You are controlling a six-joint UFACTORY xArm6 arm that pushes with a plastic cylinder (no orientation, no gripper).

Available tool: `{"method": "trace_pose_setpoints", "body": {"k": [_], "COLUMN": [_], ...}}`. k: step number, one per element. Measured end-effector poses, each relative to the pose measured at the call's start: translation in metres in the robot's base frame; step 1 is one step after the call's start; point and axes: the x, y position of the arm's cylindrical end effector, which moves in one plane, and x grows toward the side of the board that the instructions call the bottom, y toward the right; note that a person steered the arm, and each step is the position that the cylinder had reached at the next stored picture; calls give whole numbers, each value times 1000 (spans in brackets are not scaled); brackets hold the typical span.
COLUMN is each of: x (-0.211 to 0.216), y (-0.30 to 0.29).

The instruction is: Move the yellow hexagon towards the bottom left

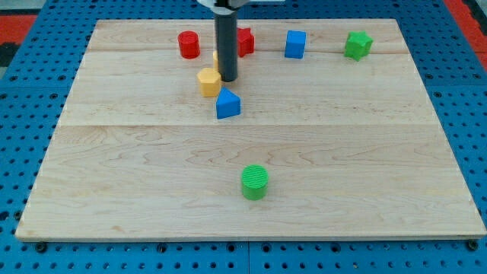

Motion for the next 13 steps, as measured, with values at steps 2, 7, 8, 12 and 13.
{"method": "trace_pose_setpoints", "body": {"k": [2,7,8,12,13], "x": [0,35,47,97,98], "y": [-55,-53,-65,-116,-116]}}
